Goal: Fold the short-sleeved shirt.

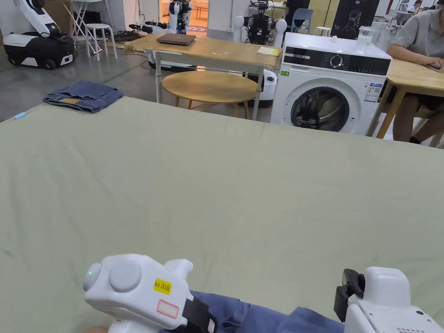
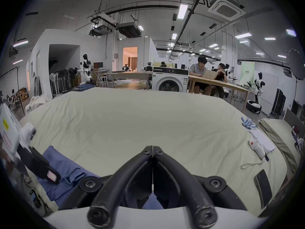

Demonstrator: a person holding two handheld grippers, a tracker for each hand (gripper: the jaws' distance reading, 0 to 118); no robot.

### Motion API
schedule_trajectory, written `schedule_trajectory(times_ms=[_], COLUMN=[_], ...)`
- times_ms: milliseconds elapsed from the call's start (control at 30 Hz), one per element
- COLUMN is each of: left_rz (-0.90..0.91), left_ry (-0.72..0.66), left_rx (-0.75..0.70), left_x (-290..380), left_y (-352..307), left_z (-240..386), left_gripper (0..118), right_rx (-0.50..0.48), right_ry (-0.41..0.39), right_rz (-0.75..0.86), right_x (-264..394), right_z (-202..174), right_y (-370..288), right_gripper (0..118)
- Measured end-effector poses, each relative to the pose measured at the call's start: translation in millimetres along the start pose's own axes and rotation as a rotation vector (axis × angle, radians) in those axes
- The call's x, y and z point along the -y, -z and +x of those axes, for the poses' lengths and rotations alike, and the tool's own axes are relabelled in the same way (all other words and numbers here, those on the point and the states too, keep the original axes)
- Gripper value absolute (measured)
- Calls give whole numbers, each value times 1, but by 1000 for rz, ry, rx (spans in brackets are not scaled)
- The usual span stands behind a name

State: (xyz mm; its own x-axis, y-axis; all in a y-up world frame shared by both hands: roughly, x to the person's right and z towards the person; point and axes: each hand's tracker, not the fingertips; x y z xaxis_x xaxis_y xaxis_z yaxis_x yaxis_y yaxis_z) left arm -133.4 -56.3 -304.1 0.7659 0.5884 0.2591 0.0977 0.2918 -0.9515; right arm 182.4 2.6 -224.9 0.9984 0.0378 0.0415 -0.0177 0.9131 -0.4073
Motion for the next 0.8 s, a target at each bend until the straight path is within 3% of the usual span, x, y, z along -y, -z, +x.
schedule_trajectory(times_ms=[200,300,400,800], left_rz=[11,27,16,49], left_ry=[-87,-100,-97,-31], left_rx=[239,283,158,156], left_x=[9,11,12,4], left_y=[26,37,55,26], left_z=[-6,-3,-4,14], left_gripper=[1,1,0,0], right_rx=[3,6,13,25], right_ry=[-5,-1,-2,-1], right_rz=[-5,-9,-15,-25], right_x=[2,3,5,5], right_z=[3,4,6,10], right_y=[0,0,1,0], right_gripper=[0,0,0,0])
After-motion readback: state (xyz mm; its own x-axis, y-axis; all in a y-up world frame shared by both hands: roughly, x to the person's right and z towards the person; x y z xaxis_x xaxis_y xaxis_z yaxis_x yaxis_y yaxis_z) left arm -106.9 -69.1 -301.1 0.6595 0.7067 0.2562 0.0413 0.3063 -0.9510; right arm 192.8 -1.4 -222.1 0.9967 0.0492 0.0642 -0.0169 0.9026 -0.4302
